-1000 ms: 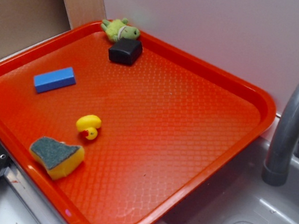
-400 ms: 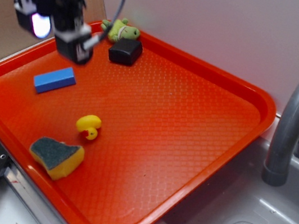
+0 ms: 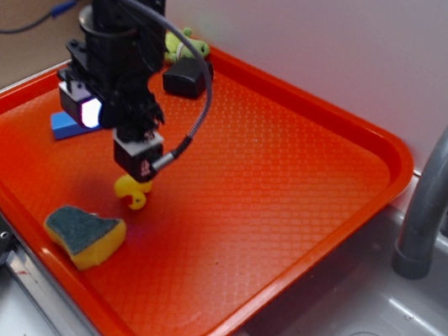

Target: Grab the yellow duck.

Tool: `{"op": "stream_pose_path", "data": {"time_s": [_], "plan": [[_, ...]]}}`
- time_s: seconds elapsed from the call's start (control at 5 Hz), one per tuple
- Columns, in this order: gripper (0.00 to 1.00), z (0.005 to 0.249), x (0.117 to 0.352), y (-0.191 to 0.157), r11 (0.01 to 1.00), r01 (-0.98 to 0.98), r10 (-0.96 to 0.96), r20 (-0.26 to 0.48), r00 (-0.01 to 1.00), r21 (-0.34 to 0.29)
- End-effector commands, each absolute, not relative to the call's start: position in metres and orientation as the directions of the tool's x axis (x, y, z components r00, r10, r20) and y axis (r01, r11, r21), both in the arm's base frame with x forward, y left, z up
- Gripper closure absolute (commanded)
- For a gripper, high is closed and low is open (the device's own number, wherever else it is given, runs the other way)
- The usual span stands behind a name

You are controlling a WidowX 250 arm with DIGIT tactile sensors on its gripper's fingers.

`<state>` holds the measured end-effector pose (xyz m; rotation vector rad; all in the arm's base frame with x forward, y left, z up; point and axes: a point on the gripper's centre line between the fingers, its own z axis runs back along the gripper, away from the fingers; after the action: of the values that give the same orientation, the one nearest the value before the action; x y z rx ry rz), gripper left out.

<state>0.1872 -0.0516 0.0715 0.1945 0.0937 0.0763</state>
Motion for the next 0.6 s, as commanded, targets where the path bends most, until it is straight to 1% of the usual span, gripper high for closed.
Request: {"op": "stream_pose_path", "data": {"time_s": [0.0, 0.2, 0.4], "plan": [[0.0, 0.047, 0.196, -0.059, 0.987, -0.048, 0.061, -0.079, 0.995, 0.152], [0.0, 0.035, 0.194, -0.064, 0.98, -0.037, 0.053, -0.076, 0.996, 0.193], [0.59, 0.028, 0.188, -0.069, 0.98, -0.008, 0.027, -0.096, 0.995, 0.197]]}}
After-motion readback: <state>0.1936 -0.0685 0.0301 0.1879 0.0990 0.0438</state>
